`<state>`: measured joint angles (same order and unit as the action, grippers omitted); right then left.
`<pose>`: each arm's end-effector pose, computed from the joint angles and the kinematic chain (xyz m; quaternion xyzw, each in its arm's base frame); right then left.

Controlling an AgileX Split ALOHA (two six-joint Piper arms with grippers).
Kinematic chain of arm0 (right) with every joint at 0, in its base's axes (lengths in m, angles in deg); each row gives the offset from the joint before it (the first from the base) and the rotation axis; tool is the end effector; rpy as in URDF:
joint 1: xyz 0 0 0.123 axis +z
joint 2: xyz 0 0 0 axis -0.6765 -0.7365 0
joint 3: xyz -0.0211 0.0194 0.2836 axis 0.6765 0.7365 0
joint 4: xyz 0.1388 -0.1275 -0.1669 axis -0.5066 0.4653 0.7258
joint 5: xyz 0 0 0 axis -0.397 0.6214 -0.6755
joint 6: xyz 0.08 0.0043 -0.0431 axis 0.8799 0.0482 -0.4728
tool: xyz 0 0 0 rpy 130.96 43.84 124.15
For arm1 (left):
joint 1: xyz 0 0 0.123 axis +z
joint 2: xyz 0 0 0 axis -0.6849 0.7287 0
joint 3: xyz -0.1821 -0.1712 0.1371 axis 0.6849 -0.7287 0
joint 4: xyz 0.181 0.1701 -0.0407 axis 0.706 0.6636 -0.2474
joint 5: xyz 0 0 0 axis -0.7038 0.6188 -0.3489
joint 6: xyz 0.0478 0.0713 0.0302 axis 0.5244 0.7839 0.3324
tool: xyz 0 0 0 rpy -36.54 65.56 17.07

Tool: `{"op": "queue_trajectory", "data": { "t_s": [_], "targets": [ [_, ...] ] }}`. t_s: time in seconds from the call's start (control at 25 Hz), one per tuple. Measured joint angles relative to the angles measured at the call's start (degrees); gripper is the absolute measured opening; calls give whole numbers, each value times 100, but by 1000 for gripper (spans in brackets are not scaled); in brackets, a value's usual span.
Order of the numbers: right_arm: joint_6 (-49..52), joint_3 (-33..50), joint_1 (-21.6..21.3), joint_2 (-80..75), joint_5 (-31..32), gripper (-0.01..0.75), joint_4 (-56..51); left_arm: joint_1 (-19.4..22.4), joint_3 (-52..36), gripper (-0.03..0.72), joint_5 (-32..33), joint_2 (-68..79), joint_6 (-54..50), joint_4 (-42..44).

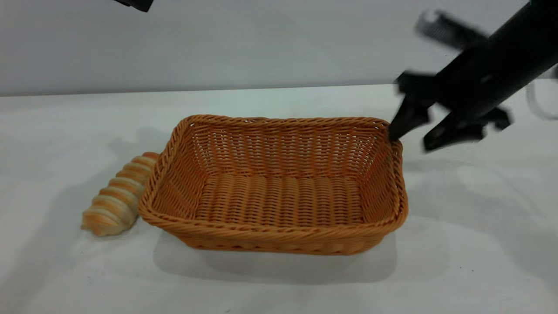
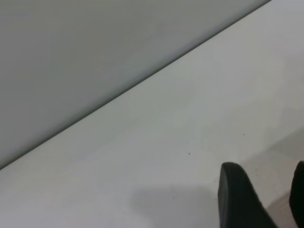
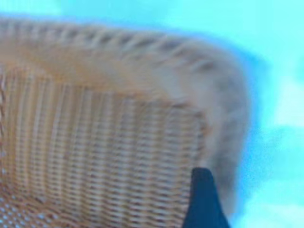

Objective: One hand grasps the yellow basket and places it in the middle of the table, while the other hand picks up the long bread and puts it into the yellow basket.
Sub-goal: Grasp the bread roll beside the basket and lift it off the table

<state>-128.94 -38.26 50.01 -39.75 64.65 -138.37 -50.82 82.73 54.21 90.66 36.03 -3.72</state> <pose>0.3767 0.0823 0.1132 0.0266 0.9531 0.2229 0.2029 0.4451 -0.0715 0.2402 0.2335 0.8695 -0.0164 0.4348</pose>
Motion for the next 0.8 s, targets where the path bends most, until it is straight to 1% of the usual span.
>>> {"op": "queue_trajectory", "data": {
  "t_s": [0.12, 0.2, 0.28, 0.36, 0.52, 0.68, 0.8],
  "targets": [
    [94, 0, -493, 462, 271, 518, 303, 0, 0, 343, 0, 0, 0, 0],
    [173, 0, -840, 834, 560, 518, 546, 0, 0, 343, 0, 0, 0, 0],
    [235, 0, -1100, 1284, 933, 517, 930, 0, 0, 343, 0, 0, 0, 0],
    [276, 0, -1269, 1704, 1434, 504, 1372, 0, 0, 343, 0, 0, 0, 0],
    [599, 0, -1312, 2564, 2310, 465, 2538, 0, 4, 343, -45, 39, 0, 0],
    [986, 12, -1312, 3519, 2646, 426, 3336, 0, 4, 343, -46, 199, -45, 0],
    [1116, 94, -1312, 4369, 2859, 406, 3529, 23, 4, 343, -22, 454, -166, -2]
  ]
}}
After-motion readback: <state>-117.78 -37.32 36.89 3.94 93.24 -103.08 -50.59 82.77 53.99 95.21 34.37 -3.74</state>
